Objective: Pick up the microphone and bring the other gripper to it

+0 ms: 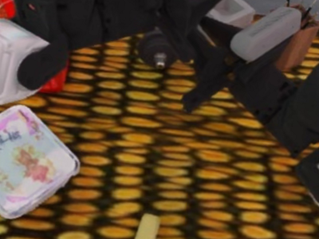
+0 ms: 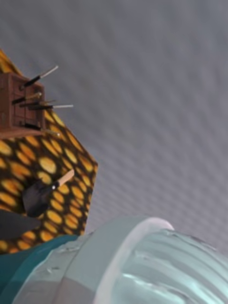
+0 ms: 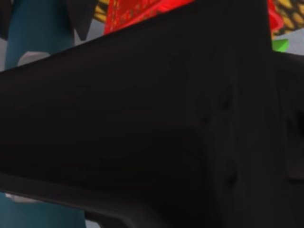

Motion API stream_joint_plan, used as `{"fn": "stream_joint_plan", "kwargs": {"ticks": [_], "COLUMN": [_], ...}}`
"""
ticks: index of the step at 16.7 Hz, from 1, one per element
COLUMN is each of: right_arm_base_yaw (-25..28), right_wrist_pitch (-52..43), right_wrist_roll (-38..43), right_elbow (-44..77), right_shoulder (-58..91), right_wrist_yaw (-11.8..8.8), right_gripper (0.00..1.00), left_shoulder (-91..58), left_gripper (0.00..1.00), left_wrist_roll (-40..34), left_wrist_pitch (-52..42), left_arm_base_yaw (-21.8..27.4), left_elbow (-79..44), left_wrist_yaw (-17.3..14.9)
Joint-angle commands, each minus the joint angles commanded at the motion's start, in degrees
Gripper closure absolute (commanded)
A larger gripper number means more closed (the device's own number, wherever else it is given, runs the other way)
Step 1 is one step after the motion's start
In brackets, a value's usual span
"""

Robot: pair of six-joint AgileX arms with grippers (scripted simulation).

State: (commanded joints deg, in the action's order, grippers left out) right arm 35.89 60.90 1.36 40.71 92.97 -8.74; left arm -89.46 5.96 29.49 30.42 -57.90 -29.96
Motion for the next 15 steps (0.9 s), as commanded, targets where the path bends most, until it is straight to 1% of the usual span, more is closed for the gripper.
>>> {"fn": "stream_joint_plan", "kwargs": {"ticks": [11,12,15], "right_arm_base_yaw": [0.0,0.0,0.0], "right_wrist_pitch": [0.0,0.0,0.0], "right_wrist_roll": [0.0,0.0,0.0], "right_elbow": [0.0,0.0,0.0], "right_shoulder": [0.0,0.0,0.0], "right_wrist_yaw": [0.0,0.0,0.0], "right_gripper": [0.02,0.00,0.00], "left_shoulder": [0.0,0.0,0.0], "left_gripper": [1.00,1.00,1.00], "left_wrist_roll": [0.0,0.0,0.0], "left_wrist_pitch": [0.0,0.0,0.0], "left_arm_base_yaw": [0.0,0.0,0.0], "left_elbow": [0.0,0.0,0.0], "left_wrist_yaw": [0.0,0.0,0.0]}}
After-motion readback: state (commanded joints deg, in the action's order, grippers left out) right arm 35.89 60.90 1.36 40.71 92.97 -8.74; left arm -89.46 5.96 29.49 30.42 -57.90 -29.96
